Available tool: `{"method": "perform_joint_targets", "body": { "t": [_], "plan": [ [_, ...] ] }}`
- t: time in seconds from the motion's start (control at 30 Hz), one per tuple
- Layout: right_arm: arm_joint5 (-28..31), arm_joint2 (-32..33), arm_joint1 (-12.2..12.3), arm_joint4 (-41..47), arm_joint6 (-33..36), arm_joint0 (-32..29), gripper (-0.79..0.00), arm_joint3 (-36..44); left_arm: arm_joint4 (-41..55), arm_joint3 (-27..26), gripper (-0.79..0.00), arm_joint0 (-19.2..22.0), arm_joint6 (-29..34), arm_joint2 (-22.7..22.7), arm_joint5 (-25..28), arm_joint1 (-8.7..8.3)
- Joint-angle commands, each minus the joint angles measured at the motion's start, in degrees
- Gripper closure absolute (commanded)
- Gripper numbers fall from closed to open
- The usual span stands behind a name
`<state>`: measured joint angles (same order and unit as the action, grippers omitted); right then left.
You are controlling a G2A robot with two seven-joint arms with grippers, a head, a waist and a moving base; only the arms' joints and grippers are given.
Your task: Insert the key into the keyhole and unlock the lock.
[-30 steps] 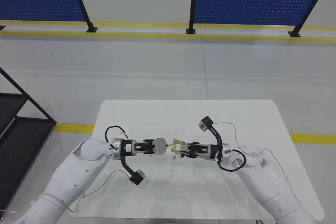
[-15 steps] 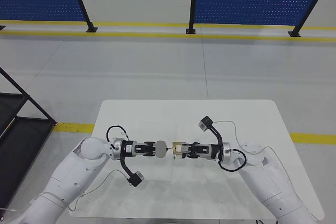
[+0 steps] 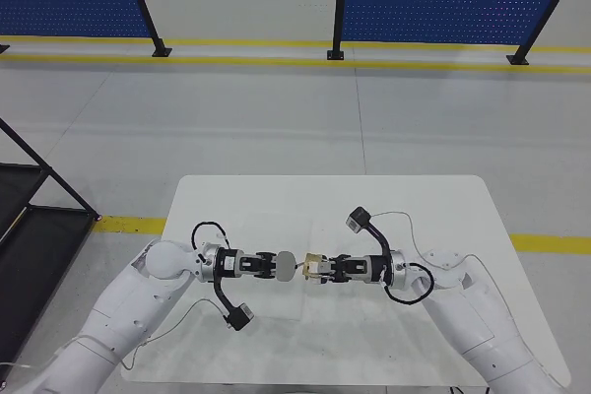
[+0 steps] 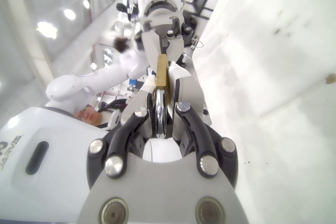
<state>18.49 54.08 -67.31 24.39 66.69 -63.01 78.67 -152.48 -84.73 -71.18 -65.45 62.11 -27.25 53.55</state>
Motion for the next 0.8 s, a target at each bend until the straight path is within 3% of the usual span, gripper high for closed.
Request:
{"method": "perform_joint_targets", "body": {
  "t": [0.0, 0.4, 0.77],
  "plan": [
    [0.05, -0.04, 0.00, -0.04, 0.04, 0.05, 0.000, -0.05, 0.04, 0.06, 0.000, 0.07, -0.03, -0.05, 0.04, 0.00],
    [0.09, 0.26, 0.20, -0.76, 0.57, 0.22, 0.000, 0.14, -0.55, -0.44, 0.000, -0.16, -1.36, -0.13, 0.02, -0.24],
    [-0.06, -0.41, 0.40, -1.24, 5.23, 1.34, 0.000, 0.18, -0.16, -0.27, 0.000, 0.20, -3.68, -0.51, 0.57, -0.42]
  ]
}}
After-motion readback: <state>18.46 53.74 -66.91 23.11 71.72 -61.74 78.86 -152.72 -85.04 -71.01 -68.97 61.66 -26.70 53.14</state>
